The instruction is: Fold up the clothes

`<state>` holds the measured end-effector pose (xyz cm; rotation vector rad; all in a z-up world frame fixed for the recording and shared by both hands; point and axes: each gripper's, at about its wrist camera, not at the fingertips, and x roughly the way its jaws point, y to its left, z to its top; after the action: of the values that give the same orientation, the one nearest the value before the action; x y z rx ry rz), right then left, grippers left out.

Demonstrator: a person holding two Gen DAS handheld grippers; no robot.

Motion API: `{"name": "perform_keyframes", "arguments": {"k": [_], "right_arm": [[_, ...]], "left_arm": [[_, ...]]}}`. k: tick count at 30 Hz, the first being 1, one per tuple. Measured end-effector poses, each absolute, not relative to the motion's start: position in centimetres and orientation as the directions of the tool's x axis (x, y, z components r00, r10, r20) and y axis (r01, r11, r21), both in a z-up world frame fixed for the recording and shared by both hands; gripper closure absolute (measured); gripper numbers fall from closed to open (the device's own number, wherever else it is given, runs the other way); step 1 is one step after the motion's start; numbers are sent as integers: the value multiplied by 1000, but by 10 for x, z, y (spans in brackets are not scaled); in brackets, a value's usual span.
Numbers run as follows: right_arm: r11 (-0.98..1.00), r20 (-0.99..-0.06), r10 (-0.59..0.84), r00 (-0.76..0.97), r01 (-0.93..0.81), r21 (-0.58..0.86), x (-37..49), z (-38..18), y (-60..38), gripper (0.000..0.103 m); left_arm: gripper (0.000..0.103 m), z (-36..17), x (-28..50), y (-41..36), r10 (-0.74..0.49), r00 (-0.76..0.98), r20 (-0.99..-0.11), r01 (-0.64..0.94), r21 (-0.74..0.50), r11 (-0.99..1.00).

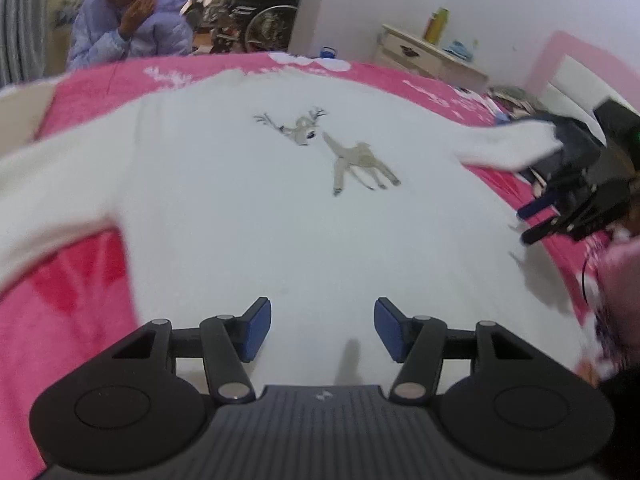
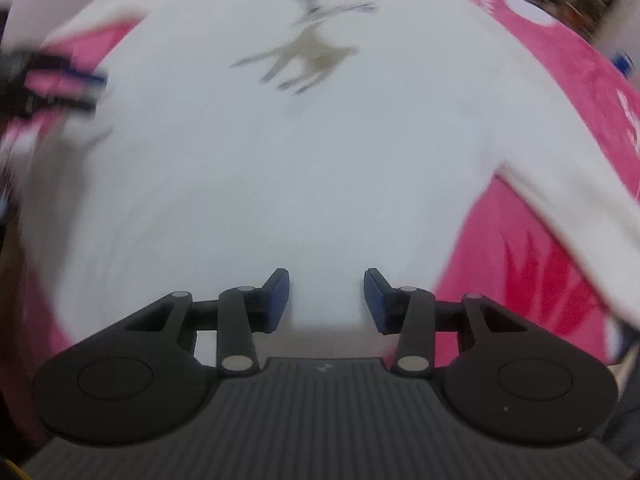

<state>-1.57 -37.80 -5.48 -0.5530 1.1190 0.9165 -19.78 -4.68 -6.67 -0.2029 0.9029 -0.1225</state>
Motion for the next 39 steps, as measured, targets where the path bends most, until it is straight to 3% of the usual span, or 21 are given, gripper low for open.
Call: {"name": "perform_keyframes", "arguments": {"k": [3, 8, 15, 19, 26, 39], "right_arm": [[518, -945, 289, 153, -855, 20, -26, -84, -363, 62], [515, -970, 208, 128, -857, -3, -37, -64, -397, 64], [574, -889, 361, 281, -818, -26, 7, -55, -348, 63], [589, -901, 354, 249, -808, 8, 6, -68, -349, 64], [645, -915, 350, 203, -760, 78, 2, -75, -377, 63], [652, -916, 340, 215, -755, 65, 15, -96, -344, 61]], "left_arm": [[47, -82, -211, -43, -174, 587, -791, 3, -213, 977], [46, -62, -229, -27, -178, 568, -803, -44, -246, 968], [46, -57, -133, 12, -43, 716, -696, -154, -218, 964], [51, -86, -96, 31, 62, 687, -724, -233, -139, 962], [47, -62, -87, 53, -6, 770, -638, -232, -287, 929], [54, -90, -17, 90, 81, 793, -604, -341, -329, 881]]}}
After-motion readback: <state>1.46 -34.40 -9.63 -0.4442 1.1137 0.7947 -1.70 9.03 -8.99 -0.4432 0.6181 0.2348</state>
